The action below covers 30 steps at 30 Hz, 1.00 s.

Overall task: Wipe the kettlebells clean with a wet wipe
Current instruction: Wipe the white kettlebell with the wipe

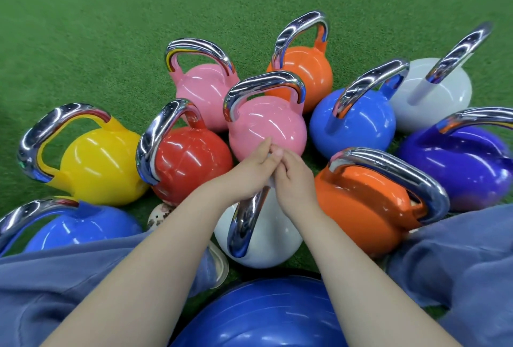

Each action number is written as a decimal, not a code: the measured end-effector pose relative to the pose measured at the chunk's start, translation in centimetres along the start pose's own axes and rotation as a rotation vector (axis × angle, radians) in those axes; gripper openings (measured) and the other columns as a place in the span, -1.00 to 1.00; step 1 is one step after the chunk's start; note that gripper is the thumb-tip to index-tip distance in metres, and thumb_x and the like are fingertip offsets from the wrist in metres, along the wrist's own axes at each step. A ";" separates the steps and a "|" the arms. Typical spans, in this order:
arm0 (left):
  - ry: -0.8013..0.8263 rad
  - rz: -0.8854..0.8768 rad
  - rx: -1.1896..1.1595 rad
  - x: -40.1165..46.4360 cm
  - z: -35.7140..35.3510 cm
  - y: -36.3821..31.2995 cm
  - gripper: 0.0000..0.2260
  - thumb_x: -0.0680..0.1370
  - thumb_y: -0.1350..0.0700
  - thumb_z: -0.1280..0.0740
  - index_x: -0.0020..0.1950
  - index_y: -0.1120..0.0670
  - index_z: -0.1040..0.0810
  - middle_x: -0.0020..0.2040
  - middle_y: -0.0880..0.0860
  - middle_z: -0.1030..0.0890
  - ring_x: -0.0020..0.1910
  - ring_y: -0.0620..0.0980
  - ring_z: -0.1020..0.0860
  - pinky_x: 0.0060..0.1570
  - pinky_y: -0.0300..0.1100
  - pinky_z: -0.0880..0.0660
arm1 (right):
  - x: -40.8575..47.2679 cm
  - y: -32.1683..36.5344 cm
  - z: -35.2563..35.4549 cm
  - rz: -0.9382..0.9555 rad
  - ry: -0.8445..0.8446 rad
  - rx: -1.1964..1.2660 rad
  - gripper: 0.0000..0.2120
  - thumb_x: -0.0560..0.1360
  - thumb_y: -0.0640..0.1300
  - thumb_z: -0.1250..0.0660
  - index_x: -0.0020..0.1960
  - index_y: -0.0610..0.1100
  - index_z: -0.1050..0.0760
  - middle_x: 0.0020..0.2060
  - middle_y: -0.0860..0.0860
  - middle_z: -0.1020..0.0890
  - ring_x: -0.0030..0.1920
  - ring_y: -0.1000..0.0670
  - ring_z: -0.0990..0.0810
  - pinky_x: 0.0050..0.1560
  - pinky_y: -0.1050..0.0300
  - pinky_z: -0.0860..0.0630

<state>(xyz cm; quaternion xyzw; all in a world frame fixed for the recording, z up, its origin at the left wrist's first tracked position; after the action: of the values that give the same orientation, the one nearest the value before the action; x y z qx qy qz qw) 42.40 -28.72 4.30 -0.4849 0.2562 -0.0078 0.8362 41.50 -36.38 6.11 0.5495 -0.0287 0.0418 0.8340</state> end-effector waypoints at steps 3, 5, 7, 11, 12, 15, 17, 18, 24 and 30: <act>0.036 0.148 -0.247 1.2 0.1 1.4 -0.48 0.61 -0.15 0.00 0.46 0.12 -0.26 0.39 0.08 -0.39 0.35 -0.02 -0.38 0.41 -0.16 -0.20 | 1.8 -2.1 -1.1 -0.154 0.102 -0.037 -0.72 0.58 -0.22 -0.07 0.07 -0.17 -0.55 -0.02 -0.04 -0.57 -0.02 0.02 -0.48 -0.15 0.21 -0.30; 0.045 0.229 -0.415 1.7 -0.1 1.9 -0.48 0.61 -0.17 0.01 0.32 0.17 -0.44 0.22 0.16 -0.54 0.19 0.03 -0.52 0.28 -0.08 -0.39 | 2.6 -3.1 -1.3 -0.246 0.162 -0.029 -0.70 0.59 -0.19 -0.04 0.06 -0.25 -0.53 -0.02 -0.11 -0.56 0.00 -0.07 -0.48 -0.09 0.13 -0.32; 0.076 0.309 -0.558 2.3 -0.5 2.4 -0.46 0.61 -0.20 0.04 0.25 0.17 -0.48 0.14 0.19 -0.58 0.07 0.07 -0.56 0.15 -0.10 -0.46 | 3.0 -4.0 -1.5 -0.339 0.229 0.012 -0.68 0.60 -0.16 -0.02 0.05 -0.26 -0.52 -0.06 -0.08 -0.53 0.00 -0.06 -0.47 0.00 0.12 -0.35; 0.140 0.365 -0.543 3.4 -1.2 3.5 -0.40 0.60 -0.23 0.10 0.19 0.18 -0.51 0.04 0.18 -0.59 -0.04 0.04 -0.56 -0.03 -0.21 -0.50 | 3.7 -6.6 -2.3 -0.515 0.356 0.092 -0.65 0.61 -0.06 -0.03 -0.24 -0.02 -0.50 -0.14 -0.03 -0.55 -0.02 -0.02 -0.48 0.14 0.09 -0.39; 0.142 0.376 -0.523 3.6 -1.2 3.8 -0.41 0.60 -0.22 0.11 0.16 0.17 -0.52 -0.01 0.16 -0.59 -0.10 0.01 -0.56 -0.09 -0.23 -0.50 | 3.9 -7.3 -2.4 -0.542 0.364 0.101 -0.65 0.61 -0.04 -0.04 -0.26 -0.02 -0.49 -0.10 -0.07 -0.57 -0.01 -0.03 -0.49 0.16 0.08 -0.38; 0.158 0.396 -0.469 4.4 -1.3 4.1 -0.45 0.62 -0.18 0.11 0.05 0.13 -0.55 -0.15 0.07 -0.61 -0.22 -0.07 -0.56 -0.20 -0.26 -0.48 | 4.0 -8.8 -2.8 -0.577 0.394 0.114 -0.66 0.62 -0.04 -0.05 -0.06 -0.11 -0.57 0.06 -0.15 -0.55 0.10 -0.09 -0.48 0.28 0.00 -0.34; 0.178 0.412 -0.397 4.9 -1.3 4.1 -0.48 0.63 -0.16 0.12 -0.06 0.10 -0.53 -0.19 0.04 -0.59 -0.25 -0.10 -0.55 -0.26 -0.28 -0.46 | 4.0 -10.0 -2.7 -0.604 0.368 0.127 -0.63 0.62 -0.01 -0.05 -0.16 -0.07 -0.56 -0.01 -0.16 -0.54 0.07 -0.11 -0.48 0.30 -0.04 -0.35; 0.185 0.421 -0.365 5.1 -1.2 4.0 -0.49 0.63 -0.15 0.12 -0.09 0.10 -0.52 -0.20 0.05 -0.57 -0.25 -0.09 -0.54 -0.26 -0.29 -0.45 | 4.0 -10.8 -2.7 -0.620 0.342 0.145 -0.61 0.61 0.01 -0.05 -0.22 -0.04 -0.55 -0.04 -0.16 -0.55 0.06 -0.13 -0.50 0.30 -0.06 -0.36; 0.276 0.517 -0.208 6.1 -1.4 4.1 -0.46 0.62 -0.18 0.08 -0.13 0.17 -0.51 -0.18 0.16 -0.51 -0.20 0.03 -0.48 -0.06 -0.13 -0.43 | 3.2 -12.1 -2.5 -0.651 0.279 0.233 -0.54 0.63 -0.03 0.01 -0.22 -0.04 -0.61 -0.11 -0.10 -0.64 0.01 -0.11 -0.59 0.26 -0.03 -0.42; 0.429 0.546 -0.098 5.6 -1.9 2.3 -0.45 0.62 -0.18 0.08 -0.11 0.20 -0.50 -0.12 0.17 -0.56 -0.15 0.05 -0.53 -0.02 -0.13 -0.46 | 1.7 -10.2 -1.3 -0.595 0.172 0.154 -0.58 0.61 -0.01 0.00 -0.34 0.01 -0.47 -0.03 -0.15 -0.62 0.04 -0.15 -0.53 0.15 0.04 -0.41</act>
<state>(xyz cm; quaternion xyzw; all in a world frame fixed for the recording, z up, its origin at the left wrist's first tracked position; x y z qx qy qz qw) 45.90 -30.56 -0.68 -0.4255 0.5464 0.1269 0.7101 44.26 -39.07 -3.55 0.5898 0.2069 -0.1555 0.7650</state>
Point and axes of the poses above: each hand's wrist, its own x-axis towards the middle knuckle, its own z-axis out of the back of the hand, y = z × x, the point moved 9 cm from there along x, towards the middle knuckle
